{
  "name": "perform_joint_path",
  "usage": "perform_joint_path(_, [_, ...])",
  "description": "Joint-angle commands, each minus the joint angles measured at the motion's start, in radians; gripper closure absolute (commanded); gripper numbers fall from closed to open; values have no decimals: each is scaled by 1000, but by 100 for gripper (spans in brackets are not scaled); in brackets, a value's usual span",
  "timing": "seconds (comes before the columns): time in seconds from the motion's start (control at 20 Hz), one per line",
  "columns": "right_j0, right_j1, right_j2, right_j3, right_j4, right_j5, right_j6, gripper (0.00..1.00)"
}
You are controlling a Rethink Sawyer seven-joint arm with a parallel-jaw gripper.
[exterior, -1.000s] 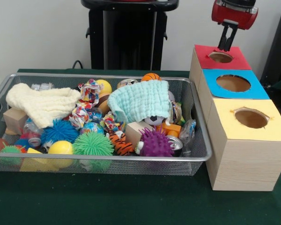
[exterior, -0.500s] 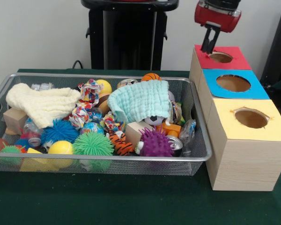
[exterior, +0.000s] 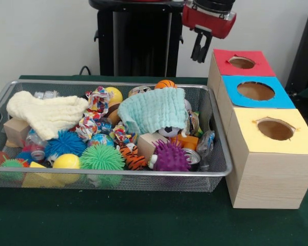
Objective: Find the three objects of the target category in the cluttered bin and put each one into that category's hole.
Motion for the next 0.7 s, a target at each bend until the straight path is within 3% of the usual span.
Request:
perform_joint_path(0.05, [-107, 41, 161, -170, -78, 115, -51, 100])
perform_joint_path(0.7, [-229, 178, 276, -402, -176, 171, -93, 100])
